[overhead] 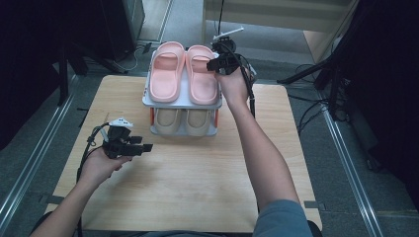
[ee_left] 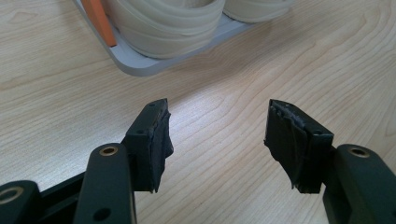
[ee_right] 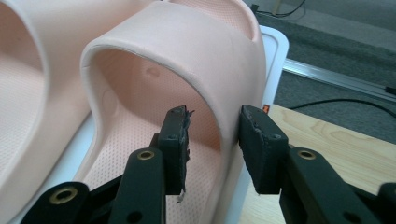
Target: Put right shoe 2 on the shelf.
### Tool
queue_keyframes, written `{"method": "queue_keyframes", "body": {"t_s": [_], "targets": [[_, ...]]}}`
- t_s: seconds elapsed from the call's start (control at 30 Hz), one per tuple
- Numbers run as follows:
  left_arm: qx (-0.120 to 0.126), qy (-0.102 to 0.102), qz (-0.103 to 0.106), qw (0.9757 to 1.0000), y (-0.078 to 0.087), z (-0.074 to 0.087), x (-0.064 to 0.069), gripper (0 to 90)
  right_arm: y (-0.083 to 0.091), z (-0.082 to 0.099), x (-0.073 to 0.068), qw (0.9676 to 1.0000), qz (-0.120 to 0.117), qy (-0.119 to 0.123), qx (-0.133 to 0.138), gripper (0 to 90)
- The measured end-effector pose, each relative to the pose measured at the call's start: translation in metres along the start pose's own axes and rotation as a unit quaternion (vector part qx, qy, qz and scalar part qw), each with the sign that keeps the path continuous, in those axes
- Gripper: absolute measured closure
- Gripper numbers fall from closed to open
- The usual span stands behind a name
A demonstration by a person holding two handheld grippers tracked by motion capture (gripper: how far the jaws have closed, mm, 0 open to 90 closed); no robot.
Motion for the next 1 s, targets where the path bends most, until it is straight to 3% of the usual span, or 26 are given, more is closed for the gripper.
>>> {"method": "queue_keyframes", "body": {"t_s": [0.13,0.33,0.57,0.8,1.0], "targets": [[-0.002,-0.003,-0.002,1.0000,0.000,0.000,0.000,40.2,0.003,0.002,-0.002,0.9997,-0.022,-0.007,0.003,63.2],[-0.002,-0.003,-0.004,1.0000,0.000,0.000,0.000,40.2,0.005,0.005,-0.008,0.9995,-0.032,0.000,0.004,62.1],[-0.003,-0.001,-0.004,1.0000,-0.001,0.000,-0.001,40.1,0.012,0.009,-0.006,0.9988,-0.045,0.010,0.017,58.6],[-0.002,0.000,-0.006,1.0000,-0.001,0.000,0.000,40.1,0.027,0.019,-0.008,0.9976,-0.059,0.021,0.028,58.1],[-0.002,0.001,-0.011,0.9999,-0.001,-0.001,-0.002,40.1,0.043,0.031,-0.009,0.9950,-0.087,0.031,0.038,58.6]]}}
Point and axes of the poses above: each handheld gripper's, and its own axes: y roughly backward along the jaws, z roughly out of its underside, x roughly to its right, the point moved 1 cm from there along -y, roughly forward along the jaws, and after that the axes turned 4 degrees about -y, right-handed, at the moved point
